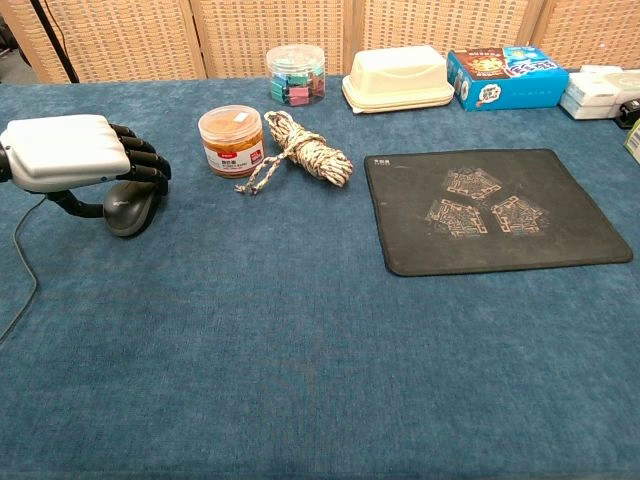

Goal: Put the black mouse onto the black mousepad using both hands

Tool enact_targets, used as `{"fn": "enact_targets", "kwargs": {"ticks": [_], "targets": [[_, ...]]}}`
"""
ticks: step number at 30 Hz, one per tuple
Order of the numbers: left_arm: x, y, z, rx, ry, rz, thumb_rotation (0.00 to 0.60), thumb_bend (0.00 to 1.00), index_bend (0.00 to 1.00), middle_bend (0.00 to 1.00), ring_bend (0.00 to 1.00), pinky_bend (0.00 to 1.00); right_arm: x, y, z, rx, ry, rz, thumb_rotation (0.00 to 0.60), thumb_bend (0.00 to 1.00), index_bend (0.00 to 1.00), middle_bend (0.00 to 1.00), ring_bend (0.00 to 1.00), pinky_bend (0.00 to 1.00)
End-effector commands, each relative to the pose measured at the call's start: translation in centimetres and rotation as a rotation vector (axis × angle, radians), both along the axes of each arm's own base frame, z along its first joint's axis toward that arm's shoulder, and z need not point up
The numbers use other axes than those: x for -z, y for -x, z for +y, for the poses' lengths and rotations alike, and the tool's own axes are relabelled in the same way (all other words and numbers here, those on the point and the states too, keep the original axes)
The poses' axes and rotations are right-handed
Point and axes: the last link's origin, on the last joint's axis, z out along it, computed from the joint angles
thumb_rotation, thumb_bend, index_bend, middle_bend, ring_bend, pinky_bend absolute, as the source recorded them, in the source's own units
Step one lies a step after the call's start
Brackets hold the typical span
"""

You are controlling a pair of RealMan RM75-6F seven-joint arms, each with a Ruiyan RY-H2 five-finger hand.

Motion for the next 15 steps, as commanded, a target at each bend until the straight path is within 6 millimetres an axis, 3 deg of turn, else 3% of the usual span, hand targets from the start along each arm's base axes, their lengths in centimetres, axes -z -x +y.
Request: {"fn": "enact_targets", "kwargs": {"ticks": [1, 8, 15], "targets": [[0.0, 0.0, -0.1, 0.004, 0.0, -0.008, 0.6, 0.34, 0.49, 0.33, 0.3, 0.37, 0.0, 0.0, 0.0, 0.0, -0.001, -0.003, 0.6, 0.0, 0.0, 0.0, 0.0, 0.0], [-0.4, -0.3, -0.8, 0.031, 0.009, -0.052, 0.6, 0.34, 0.53, 0.37, 0.34, 0.4, -0.1, -0.1, 0.1, -0.003, -0.001, -0.009, 0.6, 0.0, 0.0, 0.0, 0.0, 0.0], [0.0, -2.3, -2.2, 0.135, 0.074, -0.142, 0.6, 0.34, 0.53, 0.37, 0.35, 0.4, -0.2, -0.2, 0.2, -0.011, 0.002, -0.02, 0.6, 0.0, 0.0, 0.0, 0.0, 0.0]]}}
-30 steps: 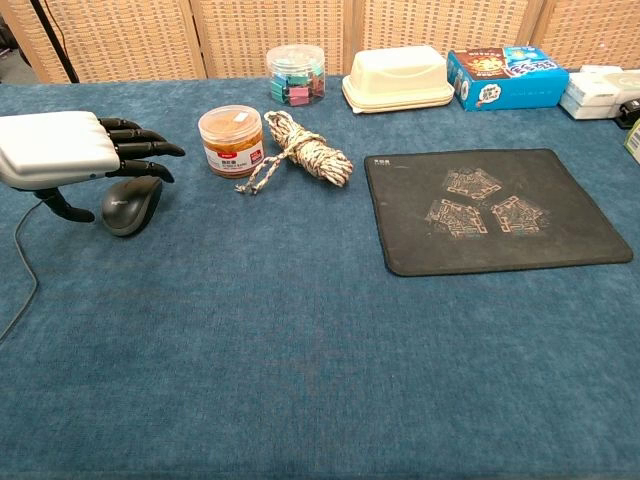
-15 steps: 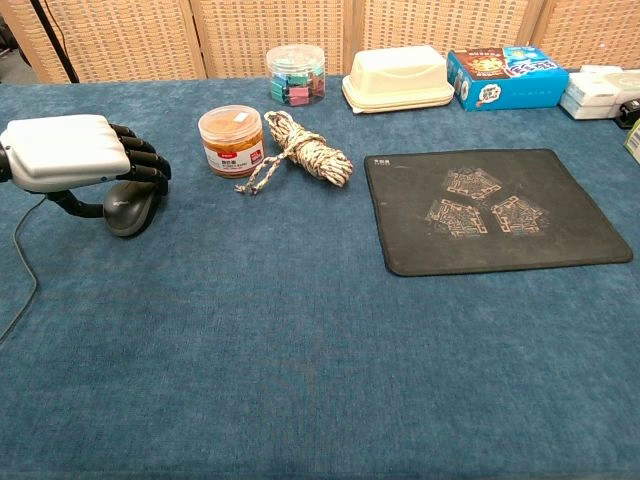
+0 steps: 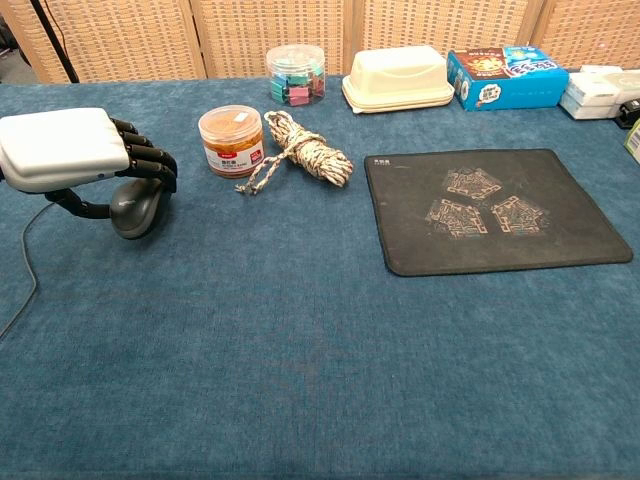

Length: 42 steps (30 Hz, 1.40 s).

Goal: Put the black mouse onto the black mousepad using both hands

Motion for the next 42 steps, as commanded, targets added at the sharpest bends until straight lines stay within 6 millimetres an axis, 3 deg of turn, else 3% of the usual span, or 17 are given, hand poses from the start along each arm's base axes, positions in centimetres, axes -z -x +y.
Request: {"fn": "enact_targets", "kwargs": {"ticks": [1, 6, 12, 19, 30, 42], "targets": [[0.5, -1.5, -0.9, 0.081, 0.043, -0.042, 0.6, 0.34, 0.53, 0.37, 0.35, 0.4, -0.1, -0.1, 0.0, -0.004, 0.002, -0.003, 0.6, 0.0, 0.0, 0.0, 0.0, 0.0], [2.5, -4.8, -2.0, 0.185, 0.098, -0.105, 0.6, 0.34, 0.52, 0.37, 0.34, 0.4, -0.3, -0.1, 0.2, -0.01, 0.008, -0.01, 0.6, 0.0, 0.0, 0.0, 0.0, 0.0], [6.7, -9.5, -3.7, 0.227, 0.172, -0.145, 0.6, 0.34, 0.51, 0.37, 0.34, 0.4, -0.7, 0.0, 0.3, -0.012, 0.016, -0.022, 0.6, 0.0, 0.0, 0.0, 0.0, 0.0], [9.7, -13.2, -5.0, 0.237, 0.206, -0.149, 0.6, 0.34, 0.51, 0.37, 0.34, 0.4, -0.8, 0.2, 0.4, -0.009, 0.017, -0.026, 0.6, 0.0, 0.0, 0.0, 0.0, 0.0], [11.6, -17.1, -7.5, 0.252, 0.252, -0.136, 0.6, 0.34, 0.5, 0.37, 0.34, 0.4, -1.1, 0.5, 0.6, 0.0, 0.023, -0.031, 0.6, 0.0, 0.0, 0.0, 0.0, 0.0], [12.4, -18.5, -8.9, 0.108, 0.247, -0.077, 0.6, 0.35, 0.5, 0.36, 0.33, 0.4, -1.2, 0.4, 0.7, -0.002, 0.027, -0.028, 0.6, 0.0, 0.0, 0.0, 0.0, 0.0]]}}
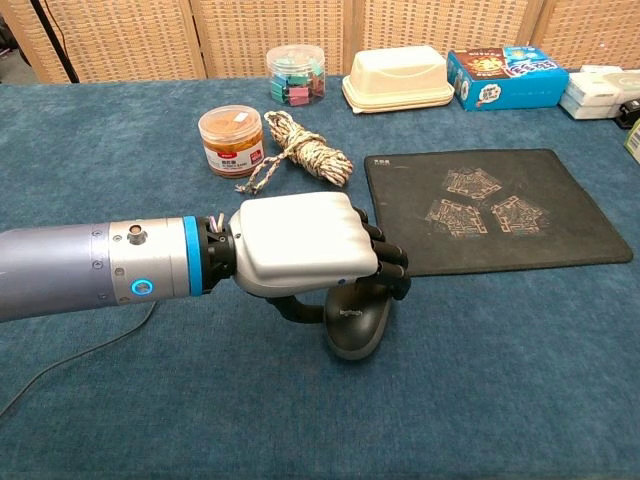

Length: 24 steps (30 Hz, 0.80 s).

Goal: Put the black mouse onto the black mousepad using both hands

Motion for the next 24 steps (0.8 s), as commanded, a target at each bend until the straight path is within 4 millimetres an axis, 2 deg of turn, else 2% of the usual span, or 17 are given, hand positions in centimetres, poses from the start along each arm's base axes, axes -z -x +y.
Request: {"fn": "enact_targets", "kwargs": {"ticks": [1, 4, 6, 8, 9, 11, 17, 21, 24], "targets": [[-0.2, -0.2, 0.0, -0.018, -0.02, 0.015, 0.6, 0.35, 0.49, 0.36, 0.33, 0.4, 0.0, 0.0, 0.0, -0.001, 0.001, -0.001, 0.6, 0.0, 0.0, 0.0, 0.0, 0.0], [-0.3, -0.1, 0.0, -0.036, -0.024, 0.034, 0.6, 0.33, 0.44, 0.29, 0.27, 0.39, -0.1, 0.0, 0.0, 0.0, 0.002, -0.001, 0.6, 0.0, 0.0, 0.0, 0.0, 0.0], [-0.5, -0.1, 0.0, -0.057, -0.013, 0.043, 0.6, 0.31, 0.33, 0.17, 0.18, 0.34, -0.1, 0.0, 0.0, 0.0, 0.003, -0.002, 0.6, 0.0, 0.0, 0.0, 0.0, 0.0], [-1.0, -0.3, -0.2, -0.077, 0.002, 0.033, 0.6, 0.3, 0.14, 0.04, 0.06, 0.25, -0.1, 0.0, 0.0, 0.0, 0.003, -0.001, 0.6, 0.0, 0.0, 0.0, 0.0, 0.0], [-1.3, -0.4, -0.2, -0.084, 0.009, 0.025, 0.6, 0.3, 0.06, 0.01, 0.02, 0.21, -0.1, 0.0, 0.0, 0.0, 0.003, -0.002, 0.6, 0.0, 0.0, 0.0, 0.0, 0.0], [-2.2, -0.7, -0.4, -0.093, 0.018, -0.002, 0.6, 0.29, 0.0, 0.0, 0.0, 0.18, -0.1, 0.0, 0.1, 0.0, 0.001, -0.001, 0.6, 0.0, 0.0, 0.0, 0.0, 0.0], [-5.6, -0.3, -0.1, -0.13, -0.021, -0.046, 0.6, 0.28, 0.0, 0.0, 0.0, 0.1, 0.1, -0.1, 0.1, -0.004, -0.009, 0.002, 0.6, 0.0, 0.0, 0.0, 0.0, 0.0], [-9.4, 1.8, 0.2, -0.239, -0.08, -0.076, 0.6, 0.28, 0.0, 0.0, 0.0, 0.02, 0.4, -0.2, 0.0, -0.016, -0.028, 0.009, 0.6, 0.0, 0.0, 0.0, 0.0, 0.0], [-12.7, 3.8, 0.3, -0.346, -0.138, -0.122, 0.6, 0.27, 0.0, 0.0, 0.0, 0.0, 0.9, -0.8, -0.1, -0.054, -0.057, 0.006, 0.6, 0.0, 0.0, 0.0, 0.0, 0.0]]}}
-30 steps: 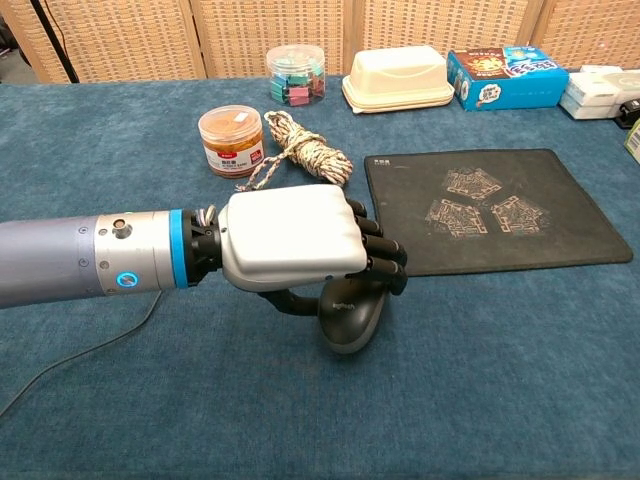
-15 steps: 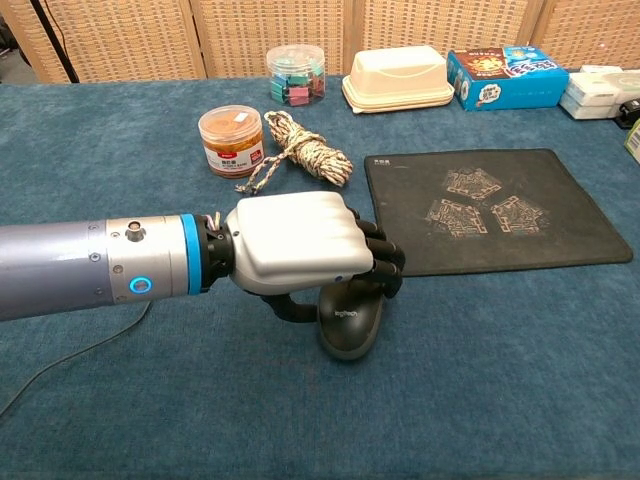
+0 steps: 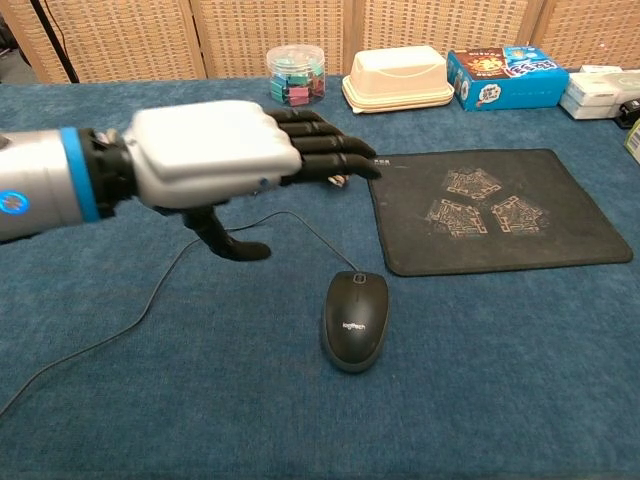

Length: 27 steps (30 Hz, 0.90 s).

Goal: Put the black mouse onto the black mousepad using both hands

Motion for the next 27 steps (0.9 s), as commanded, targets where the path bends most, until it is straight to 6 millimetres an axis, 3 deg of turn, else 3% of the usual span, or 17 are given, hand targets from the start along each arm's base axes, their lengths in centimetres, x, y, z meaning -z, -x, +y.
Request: {"fn": "enact_targets", "kwargs": {"ticks": [1, 5, 10, 19, 23, 24, 27], "targets": [[-4.8, 2.9, 0.0, -0.159, -0.087, -0.064, 0.6, 0.27, 0.0, 0.0, 0.0, 0.0, 0.5, -0.6, -0.2, -0.045, -0.031, -0.003, 0.6, 0.0, 0.0, 0.0, 0.0, 0.0], [-9.6, 6.4, -0.4, -0.332, -0.166, -0.147, 0.6, 0.27, 0.0, 0.0, 0.0, 0.0, 1.3, -1.6, -0.8, -0.162, -0.1, 0.051, 0.6, 0.0, 0.0, 0.0, 0.0, 0.0], [-14.0, 10.3, -2.0, -0.534, -0.244, -0.201, 0.6, 0.27, 0.0, 0.0, 0.0, 0.0, 2.4, -3.1, -1.9, -0.357, -0.249, 0.168, 0.6, 0.0, 0.0, 0.0, 0.0, 0.0], [-17.3, 14.3, -6.0, -0.769, -0.324, -0.305, 0.6, 0.27, 0.0, 0.0, 0.0, 0.0, 4.1, -7.0, -3.7, -0.668, -0.431, 0.288, 0.6, 0.0, 0.0, 0.0, 0.0, 0.0], [-18.7, 15.8, -8.5, -0.831, -0.389, -0.369, 0.6, 0.27, 0.0, 0.0, 0.0, 0.0, 5.2, -10.3, -4.9, -0.866, -0.506, 0.344, 0.6, 0.0, 0.0, 0.0, 0.0, 0.0], [-19.3, 16.2, -9.1, -0.833, -0.402, -0.394, 0.6, 0.27, 0.0, 0.0, 0.0, 0.0, 5.8, -12.2, -5.3, -0.978, -0.522, 0.404, 0.6, 0.0, 0.0, 0.0, 0.0, 0.0], [-19.7, 16.7, -9.3, -0.832, -0.398, -0.432, 0.6, 0.27, 0.0, 0.0, 0.0, 0.0, 6.7, -14.1, -5.9, -1.076, -0.561, 0.485, 0.6, 0.0, 0.01, 0.0, 0.0, 0.0]]}}
